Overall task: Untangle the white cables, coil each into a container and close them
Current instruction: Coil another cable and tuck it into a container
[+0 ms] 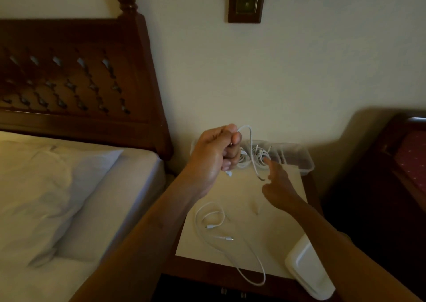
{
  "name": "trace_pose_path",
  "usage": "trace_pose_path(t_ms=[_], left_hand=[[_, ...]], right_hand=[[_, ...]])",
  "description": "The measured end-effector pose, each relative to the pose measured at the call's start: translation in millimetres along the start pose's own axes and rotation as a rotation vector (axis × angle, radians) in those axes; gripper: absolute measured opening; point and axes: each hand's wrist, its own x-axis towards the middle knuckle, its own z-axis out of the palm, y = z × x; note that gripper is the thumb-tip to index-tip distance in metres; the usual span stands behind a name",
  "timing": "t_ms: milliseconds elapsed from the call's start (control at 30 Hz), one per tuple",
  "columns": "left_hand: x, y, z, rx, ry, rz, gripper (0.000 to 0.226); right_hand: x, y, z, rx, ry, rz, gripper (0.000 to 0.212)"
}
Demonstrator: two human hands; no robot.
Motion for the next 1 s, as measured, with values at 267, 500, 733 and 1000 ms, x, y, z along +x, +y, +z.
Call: trace_pose_path(t_ms=[267,500,733,1000], left_hand=[[4.7,-16.6,8.4,-0.117,-0.05,-0.081,0.036],[-9.0,-2.2,19.1,-0.28,-0.283,-0.105,0.034],[-3.9,17.9,28.2,-0.379,-0.147,0.14,0.032],[18.7,32.9,27.0,0.043,-0.015,0.412,0.028]], right_hand=[[-39.5,-79.8,-25.1,0.432,0.171,-0.443,0.035],[-48.7,-108.6,-45.3,0.686,0.189,-0.493,0.028],[-62.1,-119.5,-50.0,0.144,0.294,-0.715,0.028],[-75.4,-145.2,-79.7,-0.461,0.358,-0.752,0.016]])
